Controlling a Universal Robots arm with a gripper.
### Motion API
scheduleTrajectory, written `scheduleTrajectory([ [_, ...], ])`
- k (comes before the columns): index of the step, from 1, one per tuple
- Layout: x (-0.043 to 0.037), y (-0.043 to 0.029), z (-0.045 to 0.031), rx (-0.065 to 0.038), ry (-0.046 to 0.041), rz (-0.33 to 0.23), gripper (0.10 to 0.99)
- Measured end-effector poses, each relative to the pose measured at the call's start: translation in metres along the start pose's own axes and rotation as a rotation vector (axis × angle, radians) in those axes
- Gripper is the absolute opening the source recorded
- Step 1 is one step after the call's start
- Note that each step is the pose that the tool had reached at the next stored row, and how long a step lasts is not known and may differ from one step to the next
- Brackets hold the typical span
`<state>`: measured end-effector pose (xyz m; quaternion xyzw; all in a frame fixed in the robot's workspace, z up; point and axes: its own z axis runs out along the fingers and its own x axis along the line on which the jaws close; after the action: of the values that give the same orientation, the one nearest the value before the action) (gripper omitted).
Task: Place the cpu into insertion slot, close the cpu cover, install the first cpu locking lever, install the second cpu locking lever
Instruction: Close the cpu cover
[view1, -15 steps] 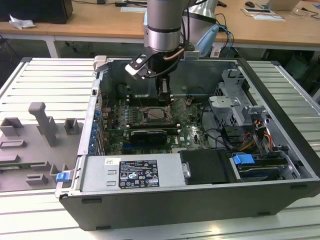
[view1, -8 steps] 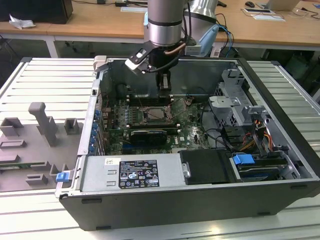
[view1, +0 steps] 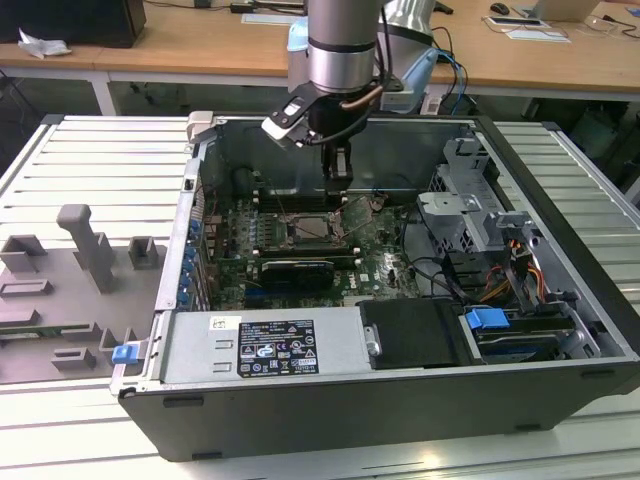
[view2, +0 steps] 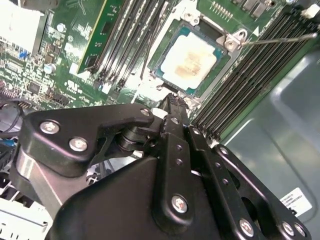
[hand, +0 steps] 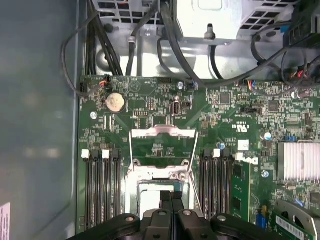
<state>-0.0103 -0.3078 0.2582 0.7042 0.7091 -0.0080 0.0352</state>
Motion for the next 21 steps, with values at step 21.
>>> scheduleTrajectory([
  [21, -0.0008, 0.0330, -0.0092, 0.003, -0.0007, 0.000, 0.106],
])
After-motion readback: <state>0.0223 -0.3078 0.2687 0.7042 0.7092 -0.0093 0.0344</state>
